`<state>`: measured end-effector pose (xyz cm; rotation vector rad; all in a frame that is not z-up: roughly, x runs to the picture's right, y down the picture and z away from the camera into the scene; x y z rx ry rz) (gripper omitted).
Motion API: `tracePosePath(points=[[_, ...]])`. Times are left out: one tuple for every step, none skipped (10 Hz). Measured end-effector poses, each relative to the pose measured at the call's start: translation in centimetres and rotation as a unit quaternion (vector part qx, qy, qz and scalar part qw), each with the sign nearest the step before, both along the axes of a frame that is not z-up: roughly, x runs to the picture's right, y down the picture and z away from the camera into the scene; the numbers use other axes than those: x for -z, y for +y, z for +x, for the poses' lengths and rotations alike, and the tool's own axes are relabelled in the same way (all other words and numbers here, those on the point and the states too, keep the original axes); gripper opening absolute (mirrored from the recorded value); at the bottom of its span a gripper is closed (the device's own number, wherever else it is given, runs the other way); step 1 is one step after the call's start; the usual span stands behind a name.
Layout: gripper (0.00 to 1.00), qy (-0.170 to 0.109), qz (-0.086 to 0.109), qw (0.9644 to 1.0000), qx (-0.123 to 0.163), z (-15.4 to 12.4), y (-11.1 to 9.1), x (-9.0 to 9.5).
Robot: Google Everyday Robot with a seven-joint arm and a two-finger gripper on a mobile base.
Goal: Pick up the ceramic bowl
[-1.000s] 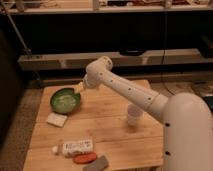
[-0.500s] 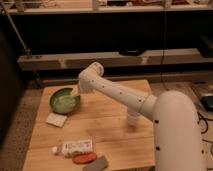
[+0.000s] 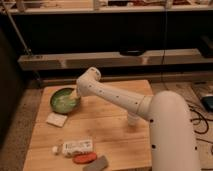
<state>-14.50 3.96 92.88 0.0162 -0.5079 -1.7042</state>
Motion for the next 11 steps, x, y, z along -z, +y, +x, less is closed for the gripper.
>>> tracePosePath(points=[[0.8, 0.003, 0.002, 1.0, -0.005, -0.1, 0.3, -0.4], [0.8, 0.003, 0.003, 1.0, -0.006, -0.4, 0.5, -0.4], [0.8, 0.003, 0.003, 1.0, -0.008, -0.5, 0.7, -0.5], [0.8, 0.002, 0.002, 1.0, -0.009, -0.5, 0.8, -0.6], [0.8, 0.003, 0.002, 1.0, -0.009, -0.4, 0.7, -0.6], [0.8, -0.005, -0.003, 1.0, -0.008, -0.6, 0.3, -0.4], [0.8, -0.016, -0.009, 0.9998, -0.009, -1.0, -0.2, -0.1], [0.8, -0.031, -0.016, 0.9994, -0.008, -1.9, -0.5, 0.2], [0.8, -0.043, -0.019, 0.9989, -0.002, -2.8, -0.7, 0.5], [0.8, -0.05, -0.021, 0.9985, 0.001, -3.5, -0.9, 0.6], [0.8, -0.06, -0.027, 0.9978, 0.005, -4.0, -1.0, 0.7]])
